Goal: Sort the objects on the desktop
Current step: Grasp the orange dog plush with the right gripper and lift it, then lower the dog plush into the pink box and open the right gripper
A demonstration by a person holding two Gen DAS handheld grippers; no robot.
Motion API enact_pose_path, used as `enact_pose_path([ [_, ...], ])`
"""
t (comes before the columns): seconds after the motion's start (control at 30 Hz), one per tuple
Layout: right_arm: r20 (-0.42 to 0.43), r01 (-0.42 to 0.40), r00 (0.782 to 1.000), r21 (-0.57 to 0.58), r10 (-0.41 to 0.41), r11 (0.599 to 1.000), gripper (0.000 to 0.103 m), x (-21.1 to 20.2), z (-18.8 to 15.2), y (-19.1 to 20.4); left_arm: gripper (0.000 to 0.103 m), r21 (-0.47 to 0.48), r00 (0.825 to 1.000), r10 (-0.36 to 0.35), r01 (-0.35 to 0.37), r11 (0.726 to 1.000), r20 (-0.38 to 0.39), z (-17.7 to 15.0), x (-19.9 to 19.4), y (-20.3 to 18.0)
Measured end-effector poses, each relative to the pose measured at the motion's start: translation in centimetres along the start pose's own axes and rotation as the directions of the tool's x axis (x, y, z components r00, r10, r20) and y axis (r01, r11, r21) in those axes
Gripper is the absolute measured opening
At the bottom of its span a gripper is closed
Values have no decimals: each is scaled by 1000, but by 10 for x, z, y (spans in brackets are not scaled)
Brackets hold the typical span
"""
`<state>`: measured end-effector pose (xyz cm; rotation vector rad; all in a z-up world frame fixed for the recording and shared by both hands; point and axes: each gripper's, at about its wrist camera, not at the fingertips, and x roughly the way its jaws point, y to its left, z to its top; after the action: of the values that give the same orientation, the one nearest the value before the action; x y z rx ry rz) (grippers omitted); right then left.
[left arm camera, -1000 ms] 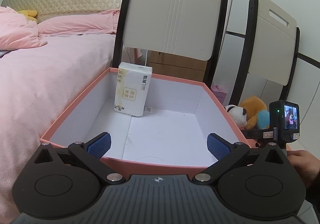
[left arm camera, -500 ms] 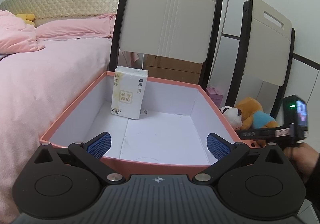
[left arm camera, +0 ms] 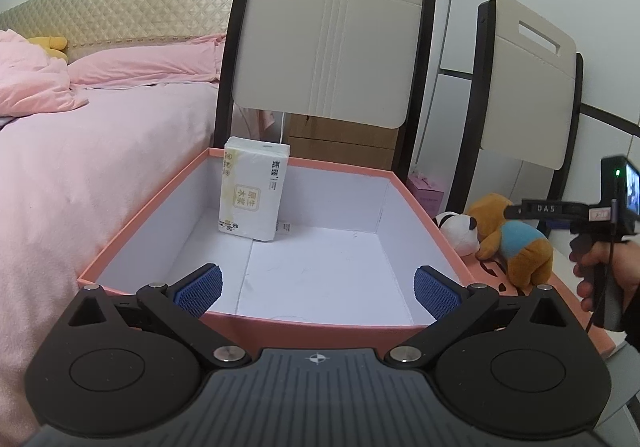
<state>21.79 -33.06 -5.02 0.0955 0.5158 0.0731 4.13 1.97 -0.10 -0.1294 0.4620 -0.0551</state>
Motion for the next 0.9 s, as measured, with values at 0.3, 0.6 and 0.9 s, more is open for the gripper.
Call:
enact_pose_path([
  [0.3, -79, 62, 995, 7, -61, 998, 92, 32, -22, -28, 103, 2, 1000, 12, -12, 1000, 2, -1, 2, 1],
  [0.6, -8, 80, 997, 105, -80, 991, 68, 1, -17, -34, 103, 8, 1000, 8, -8, 1000, 19, 0, -3, 1],
  [0.9, 174, -44, 984, 85, 29, 995, 67, -81, 35, 20, 103, -21, 999, 4, -3, 1000, 47, 4, -11, 7],
])
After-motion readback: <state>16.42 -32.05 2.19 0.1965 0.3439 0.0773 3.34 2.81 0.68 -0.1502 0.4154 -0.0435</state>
